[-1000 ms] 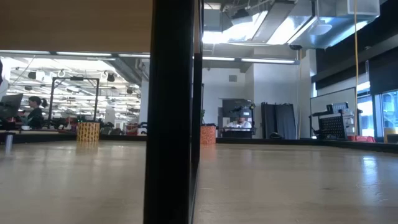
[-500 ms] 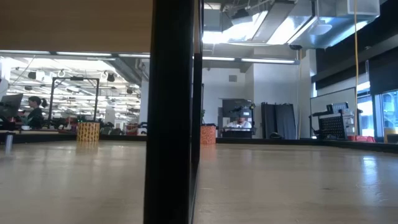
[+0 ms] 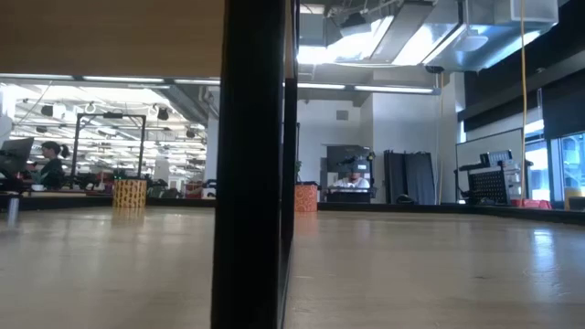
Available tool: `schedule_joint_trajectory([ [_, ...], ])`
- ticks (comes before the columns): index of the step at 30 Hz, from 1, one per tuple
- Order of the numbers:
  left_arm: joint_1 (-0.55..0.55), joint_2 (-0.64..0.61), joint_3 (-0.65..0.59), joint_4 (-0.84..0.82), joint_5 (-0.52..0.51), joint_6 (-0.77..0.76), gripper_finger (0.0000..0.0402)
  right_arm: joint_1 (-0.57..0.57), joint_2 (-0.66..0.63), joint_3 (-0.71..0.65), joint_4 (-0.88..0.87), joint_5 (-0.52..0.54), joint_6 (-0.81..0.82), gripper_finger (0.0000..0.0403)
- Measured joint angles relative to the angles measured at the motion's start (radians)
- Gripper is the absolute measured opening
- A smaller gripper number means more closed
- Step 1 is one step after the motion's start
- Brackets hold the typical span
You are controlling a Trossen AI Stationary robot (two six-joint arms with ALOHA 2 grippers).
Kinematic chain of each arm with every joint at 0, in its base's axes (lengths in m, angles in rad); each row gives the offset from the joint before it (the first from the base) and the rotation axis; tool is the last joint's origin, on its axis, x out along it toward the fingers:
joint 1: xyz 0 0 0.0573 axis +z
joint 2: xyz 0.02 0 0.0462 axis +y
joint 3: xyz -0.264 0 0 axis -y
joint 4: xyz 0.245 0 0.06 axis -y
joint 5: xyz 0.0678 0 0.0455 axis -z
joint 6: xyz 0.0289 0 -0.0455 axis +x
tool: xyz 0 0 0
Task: Pick and place cans onto a shelf
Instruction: Put the canned chicken soup on the shelf
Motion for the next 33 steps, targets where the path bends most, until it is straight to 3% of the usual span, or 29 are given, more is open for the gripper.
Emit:
schedule_joint_trajectory([
  [7, -0.041, 0.002, -0.137, 0.16, -0.007, -0.015, 0.0, 0.0, 0.0, 0.0, 0.008, 0.0, 0.0, 0.0065],
  [14, -0.062, 0.001, -0.189, 0.277, -0.029, -0.014, 0.0, 0.0, 0.0, 0.0, 0.01, 0.0, 0.002, 0.0065],
  [33, -0.075, 0.005, -0.277, 0.36, 0.025, -0.038, 0.0008, 0.0, 0.0, 0.0, 0.01, 0.0, 0.002, 0.0065],
])
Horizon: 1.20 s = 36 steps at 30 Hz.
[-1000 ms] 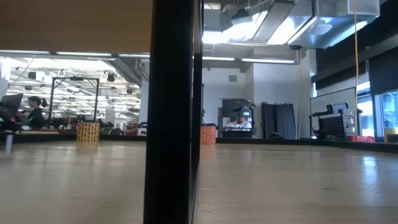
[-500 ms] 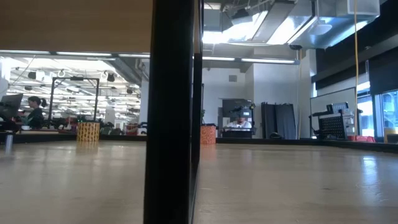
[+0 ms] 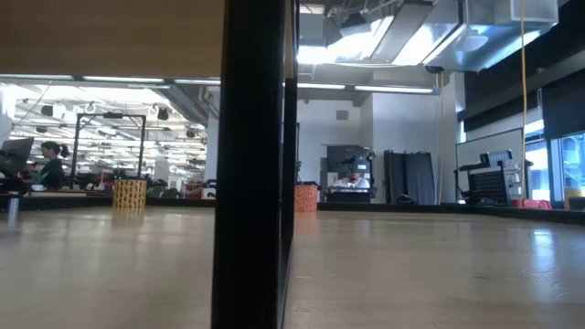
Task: Pick and place cans onto a shelf
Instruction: Put the canned chicken soup on the shelf
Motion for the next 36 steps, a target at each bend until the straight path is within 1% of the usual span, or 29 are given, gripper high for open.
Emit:
schedule_joint_trajectory([
  [4, 0.0, 0.0, -0.019, 0.003, -0.005, 0.0, 0.0014, 0.0, 0.0, 0.0, 0.0, 0.0, 0.002, 0.0065],
  [16, 0.0, -0.002, -0.021, 0.002, 0.002, 0.0, 0.0018, 0.0, 0.0, 0.0, 0.006, 0.0, 0.003, 0.0065],
  [26, 0.0, -0.003, -0.021, -0.004, 0.004, 0.019, 0.0019, 0.0, 0.0, 0.0, 0.055, 0.0, 0.003, 0.0065],
  [33, 0.0, -0.004, -0.021, -0.008, 0.004, 0.026, 0.0006, 0.0, 0.0, 0.0, 0.055, 0.0, 0.003, 0.0065],
  [36, 0.0, -0.004, -0.021, -0.009, 0.004, 0.026, 0.0008, 0.0, 0.0, 0.0, 0.055, 0.0, 0.003, 0.0065],
])
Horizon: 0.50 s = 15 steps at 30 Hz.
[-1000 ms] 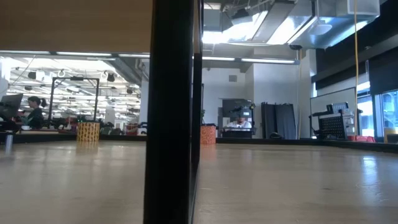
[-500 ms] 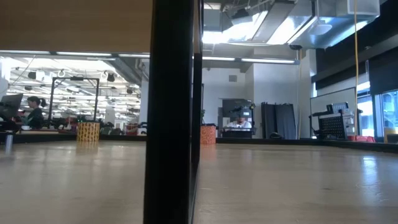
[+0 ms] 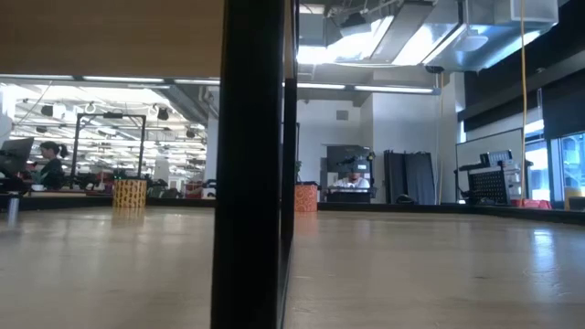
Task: Pick and place cans onto a shelf
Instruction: Put the canned chicken soup on the shelf
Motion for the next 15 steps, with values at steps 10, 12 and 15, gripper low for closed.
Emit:
schedule_joint_trajectory([
  [10, 0.004, 0.0, 0.0, -0.001, -0.002, 0.003, 0.0049, 0.0, 0.0, 0.0, -0.001, 0.0, 0.0, 0.0065],
  [12, 0.004, 0.0, 0.0, 0.0, -0.002, 0.027, 0.0049, 0.0, 0.0, 0.0, -0.001, 0.0, 0.0, 0.0065],
  [15, 0.005, 0.001, 0.007, 0.001, -0.006, 0.052, 0.0048, 0.0, 0.0, 0.0, 0.002, 0.0, 0.0, 0.0065],
])
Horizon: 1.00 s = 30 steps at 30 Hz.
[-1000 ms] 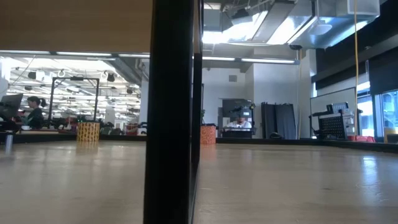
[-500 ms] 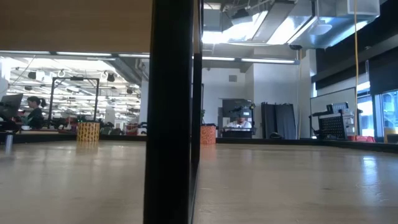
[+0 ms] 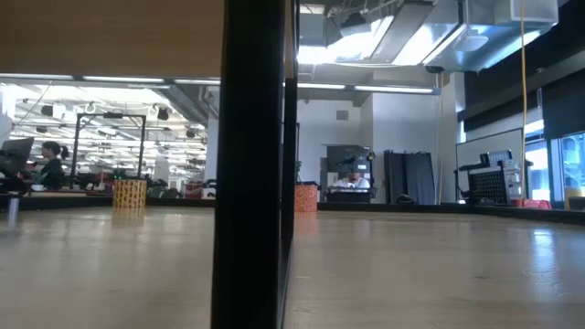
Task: Pick and place cans onto a shelf
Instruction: Put the canned chicken soup on the shelf, then put the canned spicy black beans on the shelf
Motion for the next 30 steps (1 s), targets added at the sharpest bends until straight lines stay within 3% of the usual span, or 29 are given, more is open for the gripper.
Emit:
schedule_joint_trajectory([
  [11, 0.002, 0.001, 0.1, -0.06, -0.01, 0.026, 0.0048, 0.0, 0.0, 0.0, 0.014, 0.0, 0.023, 0.0065],
  [17, 0.027, 0.001, 0.232, -0.293, -0.143, -0.067, 0.005, 0.0, 0.0, 0.0, 0.014, 0.0, 0.021, 0.0065],
  [20, 0.079, -0.002, 0.271, -0.436, -0.156, -0.203, 0.0048, 0.0, 0.0, 0.0, 0.015, 0.0, 0.021, 0.0065],
  [30, 0.386, -0.095, 0.215, -0.423, -0.187, -0.234, 0.0048, 0.0, 0.0, 0.0, 0.015, 0.0, 0.019, 0.0065],
])
